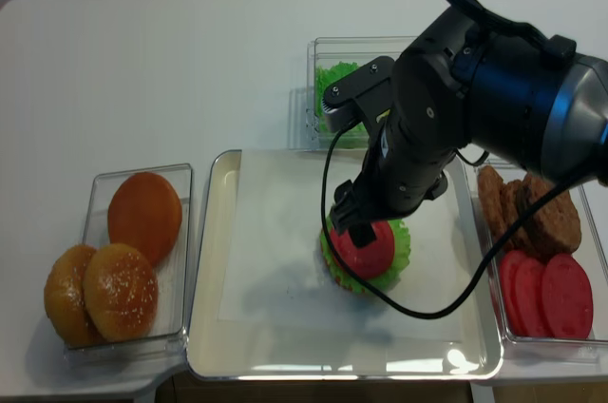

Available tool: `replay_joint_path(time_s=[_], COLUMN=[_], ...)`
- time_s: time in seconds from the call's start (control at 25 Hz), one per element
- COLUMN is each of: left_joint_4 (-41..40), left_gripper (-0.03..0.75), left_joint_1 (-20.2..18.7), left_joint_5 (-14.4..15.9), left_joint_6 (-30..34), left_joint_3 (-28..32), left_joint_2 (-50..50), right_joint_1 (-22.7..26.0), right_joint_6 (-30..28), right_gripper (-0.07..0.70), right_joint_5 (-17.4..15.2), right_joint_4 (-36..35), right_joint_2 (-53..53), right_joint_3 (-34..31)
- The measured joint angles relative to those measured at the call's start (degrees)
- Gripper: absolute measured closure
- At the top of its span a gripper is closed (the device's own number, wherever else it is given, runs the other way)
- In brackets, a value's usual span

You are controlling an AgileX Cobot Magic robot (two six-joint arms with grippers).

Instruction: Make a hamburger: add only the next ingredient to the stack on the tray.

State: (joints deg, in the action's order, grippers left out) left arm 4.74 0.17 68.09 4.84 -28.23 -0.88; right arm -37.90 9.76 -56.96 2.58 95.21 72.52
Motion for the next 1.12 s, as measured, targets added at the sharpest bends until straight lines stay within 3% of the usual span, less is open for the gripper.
replay_joint_path(time_s=[0.16, 0.36, 0.6, 0.88, 1.12], left_joint_4=[0.0, 0.0, 0.0, 0.0, 0.0], left_gripper=[0.288, 0.288, 0.288, 0.288, 0.288], left_joint_1=[0.0, 0.0, 0.0, 0.0, 0.0], left_joint_5=[0.0, 0.0, 0.0, 0.0, 0.0], left_joint_6=[0.0, 0.0, 0.0, 0.0, 0.0], left_joint_3=[0.0, 0.0, 0.0, 0.0, 0.0], left_joint_2=[0.0, 0.0, 0.0, 0.0, 0.0], right_joint_1=[0.0, 0.0, 0.5, 7.6, 14.0], right_joint_6=[0.0, 0.0, -0.5, -5.2, -5.7], right_gripper=[0.016, 0.082, 0.101, 0.213, 0.285], right_joint_5=[-3.4, -5.7, -8.1, -11.3, -14.0], right_joint_4=[0.9, 2.4, 2.4, -5.9, -6.9], right_joint_2=[0.0, -0.1, -1.1, -7.0, -18.8], right_joint_3=[2.7, 6.5, 7.2, 7.2, 7.2])
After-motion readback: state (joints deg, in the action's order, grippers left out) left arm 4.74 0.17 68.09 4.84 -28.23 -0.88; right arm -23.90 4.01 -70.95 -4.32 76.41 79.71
